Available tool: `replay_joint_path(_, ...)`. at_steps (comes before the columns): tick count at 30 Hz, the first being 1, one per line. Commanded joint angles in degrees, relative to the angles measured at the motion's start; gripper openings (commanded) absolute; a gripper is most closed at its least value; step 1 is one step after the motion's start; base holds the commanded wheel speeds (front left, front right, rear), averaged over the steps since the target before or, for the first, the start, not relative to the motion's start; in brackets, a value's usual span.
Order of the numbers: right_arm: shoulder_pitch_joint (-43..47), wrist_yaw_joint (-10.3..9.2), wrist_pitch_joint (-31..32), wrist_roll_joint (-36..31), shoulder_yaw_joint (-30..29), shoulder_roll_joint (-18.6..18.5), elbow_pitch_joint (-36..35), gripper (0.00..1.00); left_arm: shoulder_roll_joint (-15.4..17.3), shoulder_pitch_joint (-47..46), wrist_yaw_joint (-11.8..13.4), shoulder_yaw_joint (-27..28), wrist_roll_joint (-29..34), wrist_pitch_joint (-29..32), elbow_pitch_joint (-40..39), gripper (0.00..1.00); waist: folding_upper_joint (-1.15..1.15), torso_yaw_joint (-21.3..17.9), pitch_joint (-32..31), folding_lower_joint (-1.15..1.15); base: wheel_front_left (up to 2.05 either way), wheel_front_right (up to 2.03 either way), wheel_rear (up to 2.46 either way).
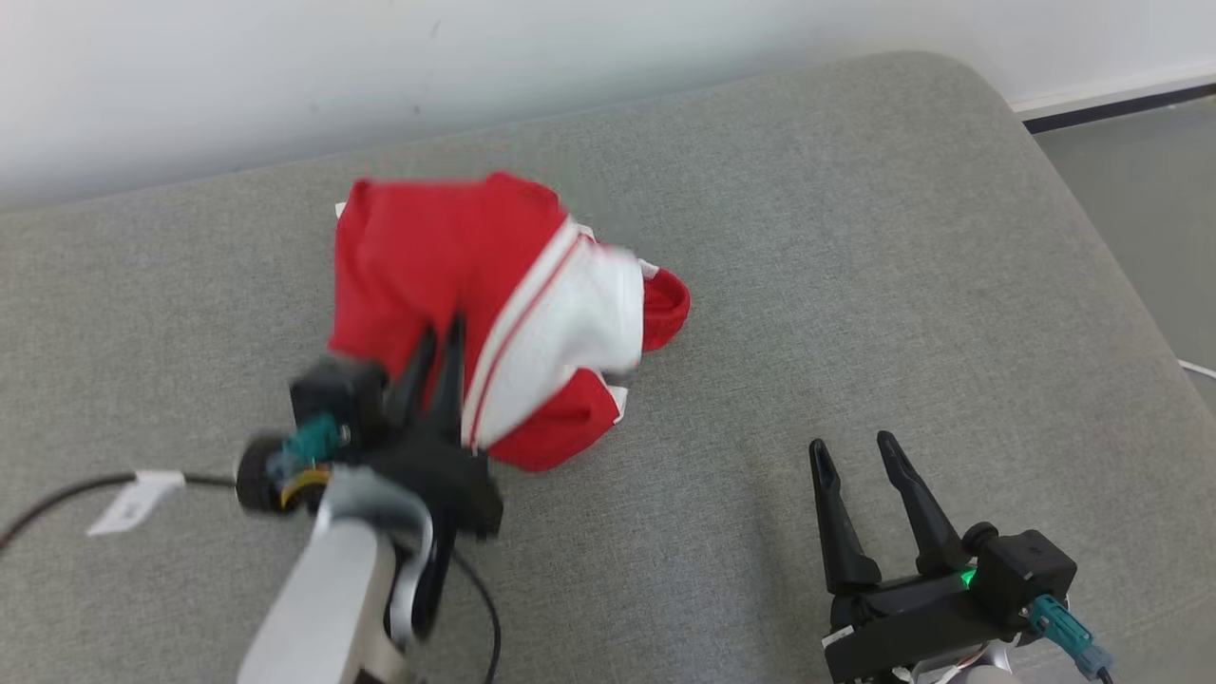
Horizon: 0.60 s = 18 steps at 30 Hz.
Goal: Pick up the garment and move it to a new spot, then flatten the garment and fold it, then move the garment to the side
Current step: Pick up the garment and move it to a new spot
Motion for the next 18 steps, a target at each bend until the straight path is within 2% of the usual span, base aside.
replay_joint_path(1, 0.1, 0.19, -0.1, -0.4, 0.1, 0.0, 0.1, 1.0, -0.1, 1.1, -0.2, 0.0, -0.5, -0.6, 1.0, 0.0, 0.0, 0.1, -0.1, 0.0, 0.0, 0.0, 0.0)
replay_joint_path(6, 0.2, 0.19, -0.1, -1.0, 0.0, 0.0, 0.6, 1.0, 0.0, 2.8, -0.4, -0.6, -0.6, -3.2, 7.3, 0.0, 0.0, 0.8, -1.1, 0.0, 0.0, 0.0, 0.0)
replay_joint_path(7, 0.7, 0.19, -0.1, -1.0, 0.0, 0.0, 0.8, 1.0, -0.2, 2.2, -0.6, -0.9, -0.9, -4.8, 8.3, 0.78, 0.0, 1.3, -1.7, 0.0, 0.0, 0.0, 0.0)
replay_joint_path(8, 0.9, 0.19, -0.1, -1.0, 0.0, 0.0, 0.8, 1.0, -0.3, 1.7, -0.5, -1.1, -0.6, -5.5, 8.7, 1.0, 0.0, 1.5, -2.1, 0.0, 0.0, 0.0, 0.0)
replay_joint_path(18, 2.1, 0.19, -0.1, -0.6, 0.4, -0.1, 1.2, 1.0, -0.7, -0.2, 0.5, -3.3, 0.1, -7.7, 5.4, 1.0, 0.0, 3.1, -4.0, 0.0, 0.0, 0.0, 0.0)
